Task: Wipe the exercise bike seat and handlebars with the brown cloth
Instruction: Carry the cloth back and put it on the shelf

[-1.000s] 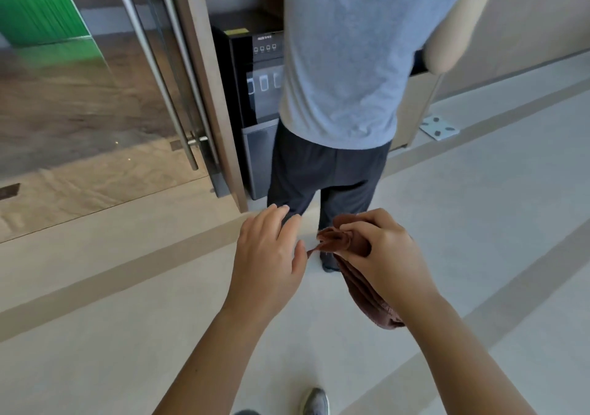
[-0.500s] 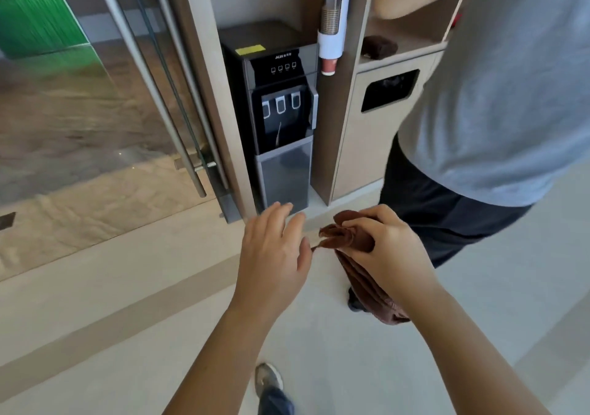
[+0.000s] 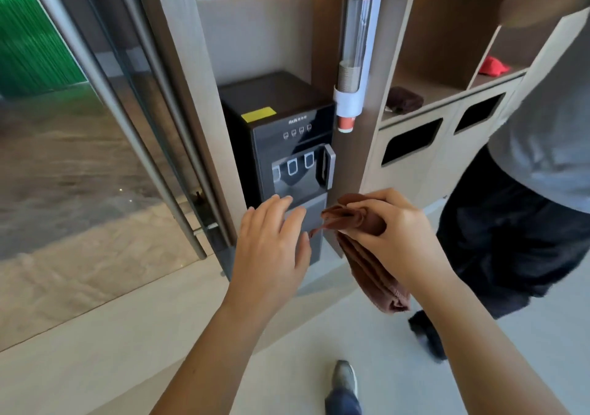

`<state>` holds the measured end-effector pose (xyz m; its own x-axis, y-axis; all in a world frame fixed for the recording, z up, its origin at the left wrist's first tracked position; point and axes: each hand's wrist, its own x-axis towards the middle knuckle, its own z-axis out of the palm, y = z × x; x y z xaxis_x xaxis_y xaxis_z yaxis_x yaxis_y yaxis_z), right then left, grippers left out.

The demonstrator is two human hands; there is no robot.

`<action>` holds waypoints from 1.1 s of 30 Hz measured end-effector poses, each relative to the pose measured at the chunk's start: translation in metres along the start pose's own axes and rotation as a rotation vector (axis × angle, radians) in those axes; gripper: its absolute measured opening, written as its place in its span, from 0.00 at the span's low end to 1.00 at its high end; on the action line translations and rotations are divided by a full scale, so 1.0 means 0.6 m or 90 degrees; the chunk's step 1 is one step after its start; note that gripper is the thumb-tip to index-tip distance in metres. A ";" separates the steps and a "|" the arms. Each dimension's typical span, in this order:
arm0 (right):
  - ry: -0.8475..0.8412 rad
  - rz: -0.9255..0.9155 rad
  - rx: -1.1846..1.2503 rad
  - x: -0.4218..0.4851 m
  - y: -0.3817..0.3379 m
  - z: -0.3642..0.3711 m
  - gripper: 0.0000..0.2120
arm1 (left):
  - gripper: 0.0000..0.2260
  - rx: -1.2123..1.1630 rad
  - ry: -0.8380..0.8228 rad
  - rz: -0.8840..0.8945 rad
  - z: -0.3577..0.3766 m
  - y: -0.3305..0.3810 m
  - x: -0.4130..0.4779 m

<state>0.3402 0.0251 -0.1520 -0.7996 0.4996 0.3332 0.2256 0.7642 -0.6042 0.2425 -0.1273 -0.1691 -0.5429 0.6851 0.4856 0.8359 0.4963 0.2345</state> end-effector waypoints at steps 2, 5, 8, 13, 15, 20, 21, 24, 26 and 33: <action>0.011 -0.023 0.013 0.067 0.021 0.003 0.15 | 0.14 0.009 0.024 -0.010 0.018 -0.014 0.062; 0.018 -0.072 0.008 0.170 0.044 -0.008 0.14 | 0.14 0.003 0.065 -0.018 0.034 -0.022 0.158; 0.017 -0.138 0.001 0.271 0.056 -0.034 0.15 | 0.14 0.011 0.120 0.000 0.044 -0.027 0.252; 0.014 -0.226 -0.018 0.418 0.048 -0.073 0.16 | 0.13 0.041 0.211 0.023 0.030 -0.046 0.376; 0.024 -0.254 -0.017 0.468 0.035 -0.083 0.15 | 0.13 0.071 0.242 0.026 0.012 -0.060 0.414; 0.062 -0.334 -0.004 0.562 -0.014 -0.104 0.17 | 0.14 0.145 0.282 0.039 -0.046 -0.102 0.495; 0.070 -0.347 -0.004 0.576 -0.025 -0.109 0.18 | 0.14 0.155 0.282 0.038 -0.058 -0.109 0.508; 0.099 -0.382 -0.007 0.614 -0.058 -0.122 0.18 | 0.14 0.178 0.274 0.042 -0.088 -0.126 0.540; 0.120 -0.401 -0.017 0.637 -0.080 -0.127 0.17 | 0.14 0.196 0.275 0.054 -0.104 -0.140 0.556; 0.129 -0.454 -0.017 0.713 -0.142 -0.113 0.16 | 0.14 0.243 0.311 0.052 -0.136 -0.172 0.596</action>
<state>0.0169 0.2014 0.0912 -0.6388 -0.0587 0.7672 -0.2949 0.9396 -0.1736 -0.0314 0.0229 0.0487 -0.3031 0.4504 0.8398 0.7362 0.6703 -0.0938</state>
